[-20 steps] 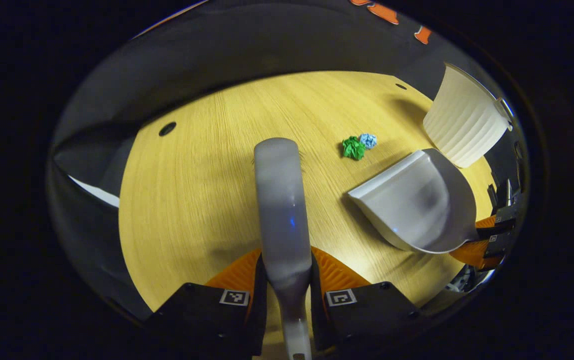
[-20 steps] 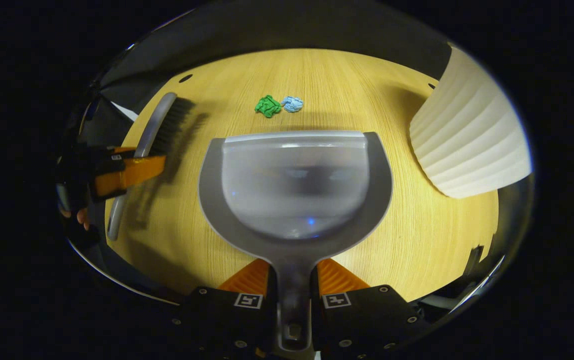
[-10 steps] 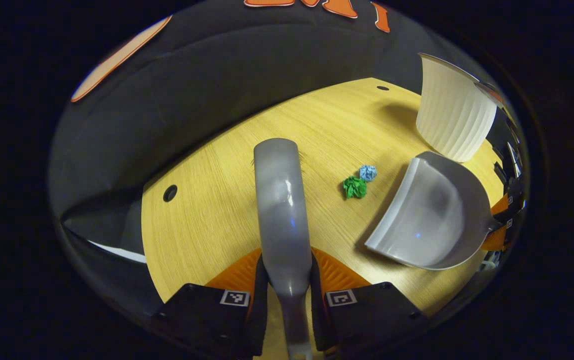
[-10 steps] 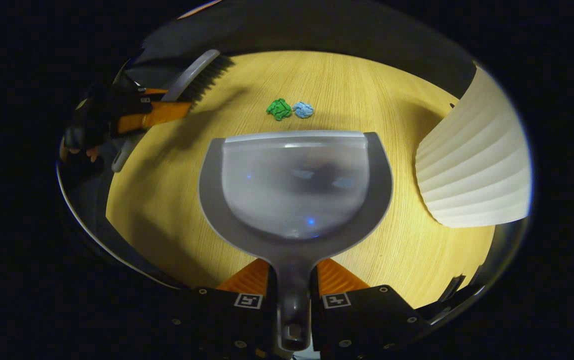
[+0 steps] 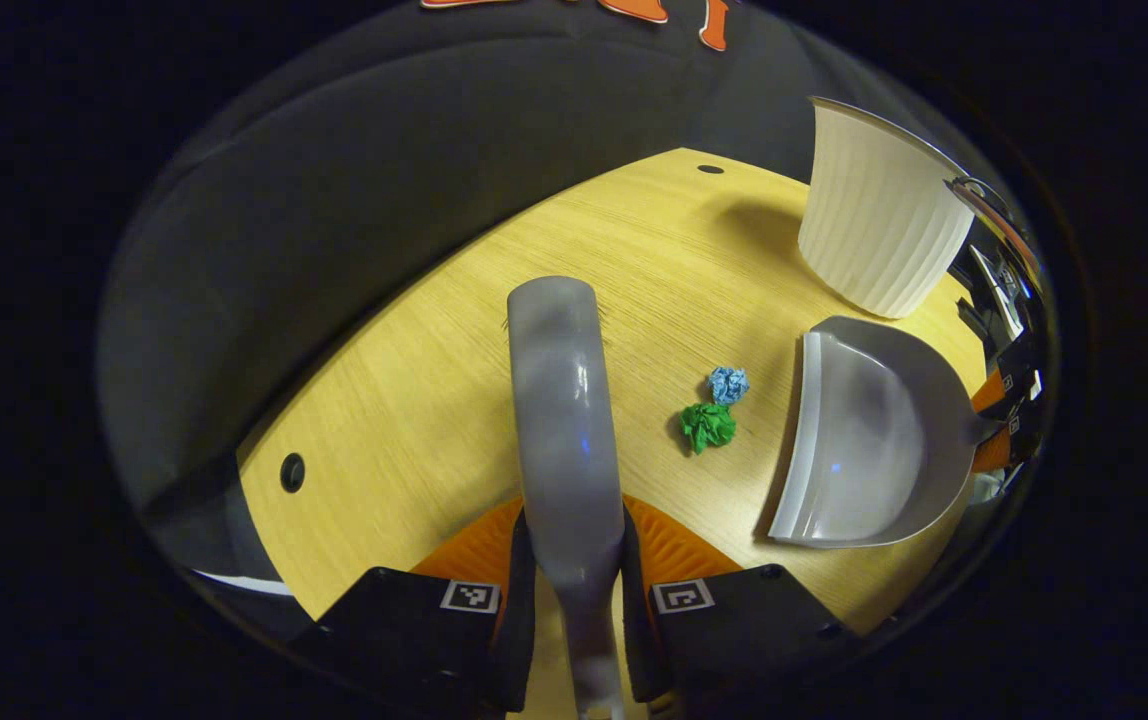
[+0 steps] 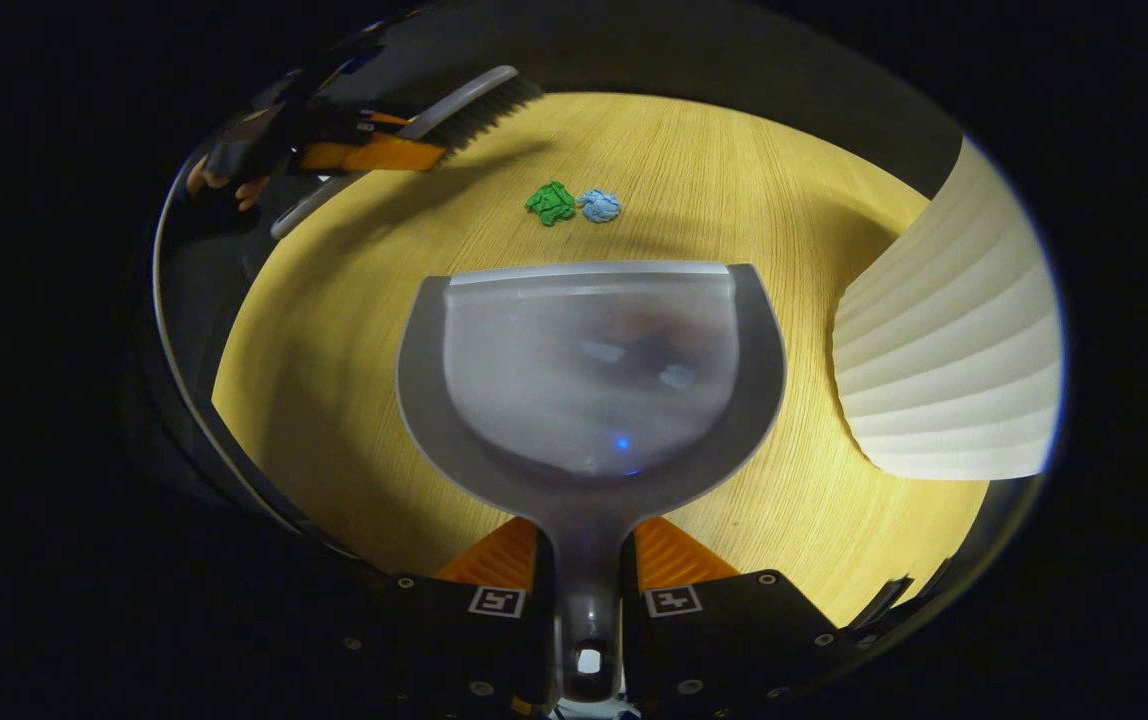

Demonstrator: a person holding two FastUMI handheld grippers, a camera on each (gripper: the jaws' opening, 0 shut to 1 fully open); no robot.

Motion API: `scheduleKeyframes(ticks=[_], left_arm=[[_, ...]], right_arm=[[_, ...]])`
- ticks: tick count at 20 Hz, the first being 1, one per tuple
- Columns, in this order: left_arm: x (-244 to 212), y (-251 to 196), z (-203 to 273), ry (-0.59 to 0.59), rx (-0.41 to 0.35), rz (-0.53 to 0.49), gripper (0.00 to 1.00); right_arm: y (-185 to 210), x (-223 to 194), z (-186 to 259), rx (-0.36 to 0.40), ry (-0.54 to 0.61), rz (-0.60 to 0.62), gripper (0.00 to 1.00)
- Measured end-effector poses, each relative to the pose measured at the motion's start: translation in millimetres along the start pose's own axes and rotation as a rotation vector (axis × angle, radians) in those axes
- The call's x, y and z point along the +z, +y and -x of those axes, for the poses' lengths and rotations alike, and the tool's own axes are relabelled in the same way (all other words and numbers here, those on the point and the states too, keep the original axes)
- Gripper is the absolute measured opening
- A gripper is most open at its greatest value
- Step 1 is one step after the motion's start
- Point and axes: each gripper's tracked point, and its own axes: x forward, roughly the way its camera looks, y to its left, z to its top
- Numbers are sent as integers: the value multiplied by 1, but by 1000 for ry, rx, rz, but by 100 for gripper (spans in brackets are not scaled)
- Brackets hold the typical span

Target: Pick up the small broom and dustpan from the desktop, sweep the trash into the dustpan with the broom, and then empty the trash into the garbage bin.

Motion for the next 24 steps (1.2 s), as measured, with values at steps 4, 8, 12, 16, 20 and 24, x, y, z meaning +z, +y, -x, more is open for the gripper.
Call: scheduleKeyframes(ticks=[4, 8, 12, 16, 20, 24], left_arm=[[10, -16, -23, 68, -77, -64, 41], [18, -42, -36, 124, -183, -73, 40], [9, -65, -38, 194, -281, -130, 41], [1, -96, -11, 249, -431, -163, 41], [-2, -114, 13, 255, -515, -150, 40], [0, -120, 26, 257, -555, -122, 40]], right_arm=[[1, 4, 4, 1, 21, 12, 29], [-4, 4, 1, 34, 17, 4, 29], [-5, 4, 0, 47, 21, 1, 29], [-6, 2, 1, 46, 14, -3, 29], [-4, 6, 1, 11, 26, 32, 29], [-3, 7, 6, 6, 27, 28, 29]])
